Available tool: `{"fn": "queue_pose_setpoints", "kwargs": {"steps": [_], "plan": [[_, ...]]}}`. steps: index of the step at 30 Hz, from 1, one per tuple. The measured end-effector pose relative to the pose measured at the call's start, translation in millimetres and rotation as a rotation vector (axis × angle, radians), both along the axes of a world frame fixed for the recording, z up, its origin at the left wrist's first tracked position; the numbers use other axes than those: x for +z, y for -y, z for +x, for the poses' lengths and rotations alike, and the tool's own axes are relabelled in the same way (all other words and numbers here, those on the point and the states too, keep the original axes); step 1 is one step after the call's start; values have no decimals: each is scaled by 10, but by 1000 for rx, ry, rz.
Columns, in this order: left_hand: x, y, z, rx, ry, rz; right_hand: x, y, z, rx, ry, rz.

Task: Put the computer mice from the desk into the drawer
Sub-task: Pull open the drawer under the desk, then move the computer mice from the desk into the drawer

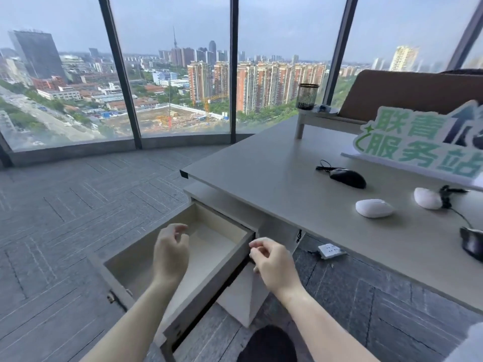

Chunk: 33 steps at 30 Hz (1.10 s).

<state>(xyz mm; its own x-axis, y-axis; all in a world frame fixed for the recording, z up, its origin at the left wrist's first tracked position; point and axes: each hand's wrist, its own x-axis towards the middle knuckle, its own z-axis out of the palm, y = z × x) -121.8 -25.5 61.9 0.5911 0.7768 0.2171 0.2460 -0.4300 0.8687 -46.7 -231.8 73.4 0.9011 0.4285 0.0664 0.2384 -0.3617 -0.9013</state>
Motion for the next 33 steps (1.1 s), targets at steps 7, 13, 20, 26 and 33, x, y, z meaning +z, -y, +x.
{"fn": "queue_pose_setpoints", "kwargs": {"steps": [7,13,20,26,33], "plan": [[652,1342,1631,-558,-28,163,678,1298,1339,-390,463,-326],[790,2025,2946,-796,-276,331,624,1907,2240,-128,275,-811],[622,2350,4045,-877,-496,586,456,2158,2620,63,171,-733],[542,2401,4404,-892,-539,677,399,2238,2686,-52,208,-629],[632,2069,3934,-812,-511,700,531,2132,2595,-310,204,-383]]}}
